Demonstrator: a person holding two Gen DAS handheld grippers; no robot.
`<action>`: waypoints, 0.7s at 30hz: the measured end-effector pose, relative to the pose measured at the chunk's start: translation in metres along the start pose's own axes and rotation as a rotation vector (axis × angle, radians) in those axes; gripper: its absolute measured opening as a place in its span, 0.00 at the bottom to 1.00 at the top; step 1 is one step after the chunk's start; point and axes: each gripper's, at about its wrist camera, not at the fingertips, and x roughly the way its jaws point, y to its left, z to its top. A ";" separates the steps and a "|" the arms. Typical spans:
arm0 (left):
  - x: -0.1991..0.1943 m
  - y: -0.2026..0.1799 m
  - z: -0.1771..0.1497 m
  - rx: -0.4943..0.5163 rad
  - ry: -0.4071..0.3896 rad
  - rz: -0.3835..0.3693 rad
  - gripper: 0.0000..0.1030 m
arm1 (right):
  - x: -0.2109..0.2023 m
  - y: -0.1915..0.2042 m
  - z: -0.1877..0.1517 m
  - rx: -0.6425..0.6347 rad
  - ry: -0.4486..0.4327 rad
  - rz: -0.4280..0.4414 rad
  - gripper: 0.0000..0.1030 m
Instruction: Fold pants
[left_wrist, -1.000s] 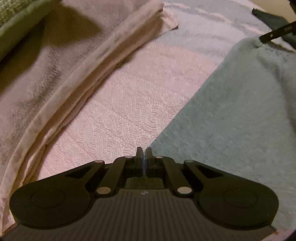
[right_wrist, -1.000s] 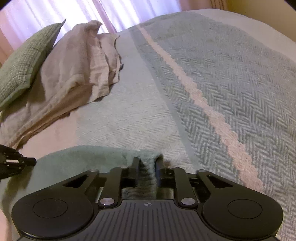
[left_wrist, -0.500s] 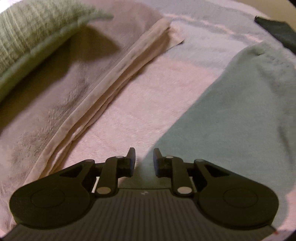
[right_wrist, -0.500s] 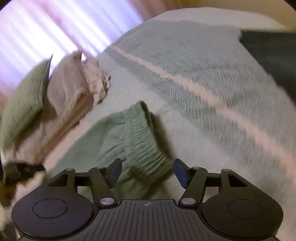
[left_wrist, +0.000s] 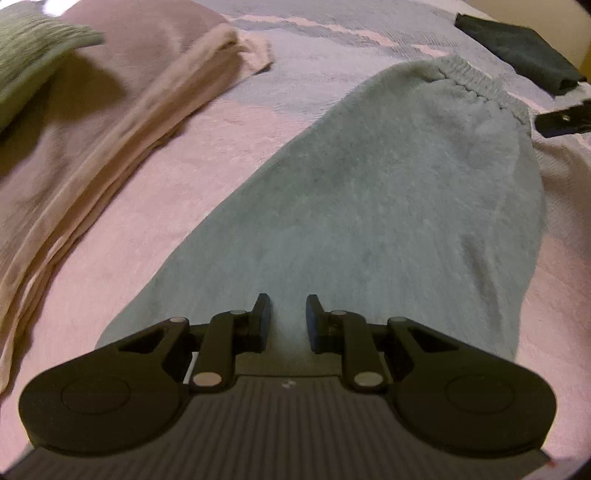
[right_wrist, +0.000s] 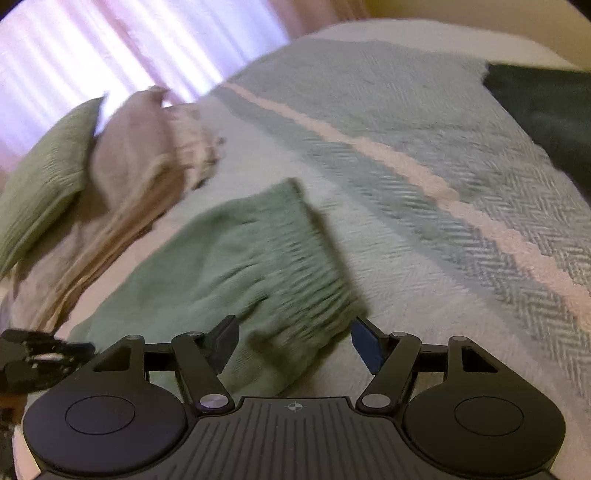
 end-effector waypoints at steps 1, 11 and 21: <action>-0.008 0.000 -0.007 -0.012 -0.003 0.003 0.17 | -0.005 0.011 -0.006 -0.021 0.006 0.019 0.64; -0.089 -0.038 -0.120 0.062 -0.055 0.035 0.18 | 0.012 0.090 -0.086 -0.111 0.170 0.129 0.64; -0.056 -0.097 -0.187 0.538 -0.115 0.192 0.32 | 0.016 0.149 -0.139 -0.280 0.181 0.101 0.63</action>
